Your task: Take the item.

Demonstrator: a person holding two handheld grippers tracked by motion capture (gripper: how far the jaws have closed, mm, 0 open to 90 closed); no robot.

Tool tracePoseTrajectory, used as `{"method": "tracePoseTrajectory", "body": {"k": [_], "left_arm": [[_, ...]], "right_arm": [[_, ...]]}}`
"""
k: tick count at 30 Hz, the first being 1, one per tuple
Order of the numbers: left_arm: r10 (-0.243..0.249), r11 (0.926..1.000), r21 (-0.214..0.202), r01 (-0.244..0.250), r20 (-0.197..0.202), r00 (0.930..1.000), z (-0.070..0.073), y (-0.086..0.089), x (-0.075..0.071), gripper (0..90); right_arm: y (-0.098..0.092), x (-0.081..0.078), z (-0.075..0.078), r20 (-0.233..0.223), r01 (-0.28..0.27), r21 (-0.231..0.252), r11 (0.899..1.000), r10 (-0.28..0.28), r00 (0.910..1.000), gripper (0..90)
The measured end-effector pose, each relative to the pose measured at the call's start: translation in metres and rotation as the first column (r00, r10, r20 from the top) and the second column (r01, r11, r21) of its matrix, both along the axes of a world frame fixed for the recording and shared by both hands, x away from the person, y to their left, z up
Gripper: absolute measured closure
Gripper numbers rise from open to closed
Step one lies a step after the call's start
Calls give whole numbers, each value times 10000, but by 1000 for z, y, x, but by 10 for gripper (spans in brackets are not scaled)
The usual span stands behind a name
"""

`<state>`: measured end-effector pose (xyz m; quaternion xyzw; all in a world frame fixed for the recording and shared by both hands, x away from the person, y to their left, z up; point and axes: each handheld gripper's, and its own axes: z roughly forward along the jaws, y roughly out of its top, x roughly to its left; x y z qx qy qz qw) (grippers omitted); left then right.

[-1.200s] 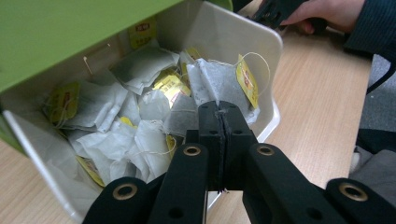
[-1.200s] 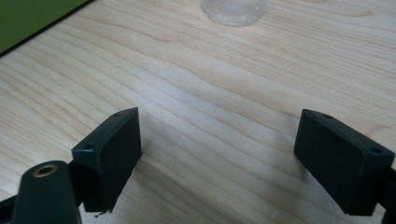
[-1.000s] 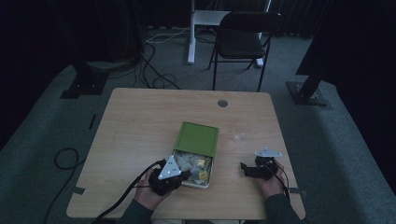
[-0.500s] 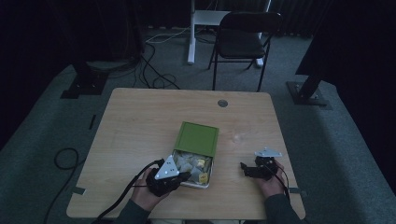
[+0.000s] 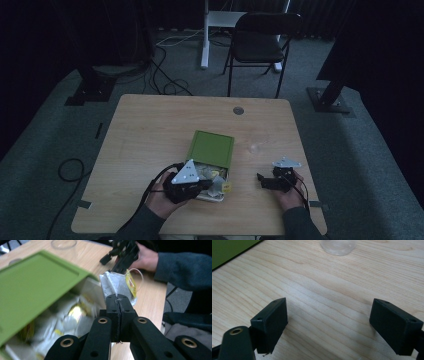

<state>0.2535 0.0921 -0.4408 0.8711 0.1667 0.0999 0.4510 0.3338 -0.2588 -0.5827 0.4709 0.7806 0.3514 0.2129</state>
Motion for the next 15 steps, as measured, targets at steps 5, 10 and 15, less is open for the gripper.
{"method": "tracePoseTrajectory", "body": {"k": [5, 10, 15], "left_arm": [[-234, 9996, -156, 234, 0, 9997, 6, -11, 8, 900], [-405, 9987, -327, 404, -26, 9992, 12, -21, 16, 900], [-527, 9980, -339, 527, 18, 9986, 17, -31, 21, 900]], "right_arm": [[0, 0, 0, -3, -14, -1, 10000, 14, 10000, 143], [0, 1, 0, 2, -18, 4, 10000, 18, 10000, 143], [0, 2, 0, -6, -3, 7, 10000, 3, 10000, 143]]}}
